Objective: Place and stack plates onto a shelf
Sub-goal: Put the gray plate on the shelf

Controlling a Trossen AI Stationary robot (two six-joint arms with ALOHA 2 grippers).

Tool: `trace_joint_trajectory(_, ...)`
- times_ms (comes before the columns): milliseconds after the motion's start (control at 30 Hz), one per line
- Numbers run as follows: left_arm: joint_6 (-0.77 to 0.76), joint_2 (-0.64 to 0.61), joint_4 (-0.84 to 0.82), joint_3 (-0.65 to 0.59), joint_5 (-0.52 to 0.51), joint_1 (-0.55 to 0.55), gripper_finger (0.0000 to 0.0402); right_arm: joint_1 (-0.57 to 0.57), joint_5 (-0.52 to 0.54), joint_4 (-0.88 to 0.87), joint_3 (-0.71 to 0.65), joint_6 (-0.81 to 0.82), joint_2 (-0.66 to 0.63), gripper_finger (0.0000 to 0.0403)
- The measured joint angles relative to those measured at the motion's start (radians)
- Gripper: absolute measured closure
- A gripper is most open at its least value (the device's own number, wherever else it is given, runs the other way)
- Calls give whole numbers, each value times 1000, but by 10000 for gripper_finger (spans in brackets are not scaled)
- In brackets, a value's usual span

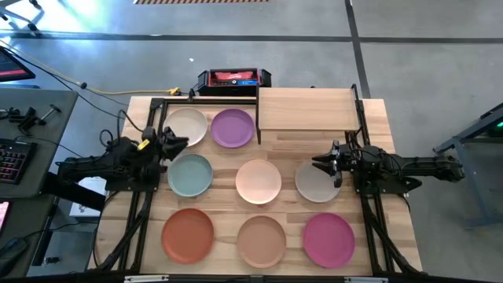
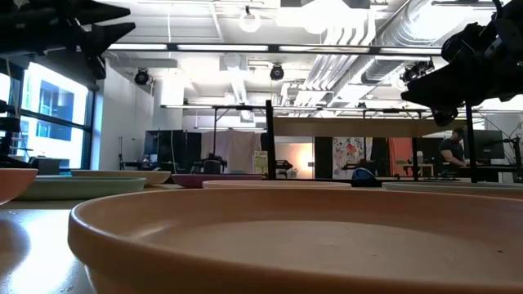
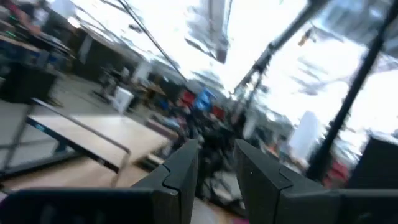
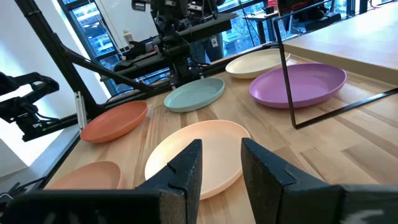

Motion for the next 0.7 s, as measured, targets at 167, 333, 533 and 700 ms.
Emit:
trace_joint_trajectory(167, 37, 0, -3, 0, -57, 0, 305, 0, 0, 0, 0, 1, 0, 308)
trace_joint_trajectory(333, 22, 0, 11, 0, -63, 0, 305, 0, 0, 1, 0, 2, 0, 308)
trace_joint_trajectory(533, -62, 0, 42, 0, -95, 0, 305, 0, 0, 2, 0, 3, 0, 308)
trace_joint_trajectory(700, -67, 0, 42, 0, -101, 0, 305, 0, 6, 4, 0, 8, 0, 308)
